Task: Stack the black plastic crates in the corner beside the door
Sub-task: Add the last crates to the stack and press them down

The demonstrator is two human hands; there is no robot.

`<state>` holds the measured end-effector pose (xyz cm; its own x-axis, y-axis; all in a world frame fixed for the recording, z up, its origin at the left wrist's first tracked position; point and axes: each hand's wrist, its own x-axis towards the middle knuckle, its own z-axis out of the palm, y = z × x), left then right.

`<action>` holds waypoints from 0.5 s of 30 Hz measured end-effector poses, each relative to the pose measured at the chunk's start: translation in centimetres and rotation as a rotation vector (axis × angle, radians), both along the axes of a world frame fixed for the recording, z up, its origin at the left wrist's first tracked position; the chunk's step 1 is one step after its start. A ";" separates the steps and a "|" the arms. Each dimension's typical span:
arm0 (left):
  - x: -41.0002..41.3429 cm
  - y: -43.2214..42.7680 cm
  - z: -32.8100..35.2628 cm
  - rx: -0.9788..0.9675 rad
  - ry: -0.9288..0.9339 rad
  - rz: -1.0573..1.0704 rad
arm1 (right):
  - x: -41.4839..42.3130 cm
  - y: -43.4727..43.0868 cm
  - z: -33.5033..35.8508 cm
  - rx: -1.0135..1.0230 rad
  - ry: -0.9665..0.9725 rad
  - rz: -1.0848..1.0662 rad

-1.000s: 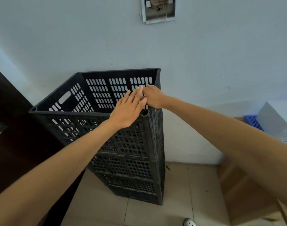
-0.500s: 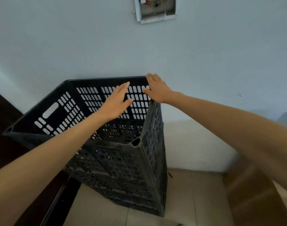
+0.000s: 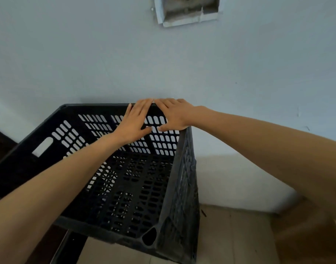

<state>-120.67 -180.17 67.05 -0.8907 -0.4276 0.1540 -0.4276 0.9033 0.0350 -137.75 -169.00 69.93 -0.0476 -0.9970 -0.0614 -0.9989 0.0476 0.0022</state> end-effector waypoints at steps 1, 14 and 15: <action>0.0 -0.1 -0.2 -0.001 -0.004 -0.007 | 0.1 0.0 0.0 0.010 0.007 0.001; 7.7 -2.9 3.1 0.064 -0.135 -0.068 | 3.2 -0.5 2.8 0.021 -0.033 -0.075; 10.0 -3.9 3.4 0.077 -0.125 -0.066 | 4.2 -1.1 3.3 -0.003 -0.016 -0.052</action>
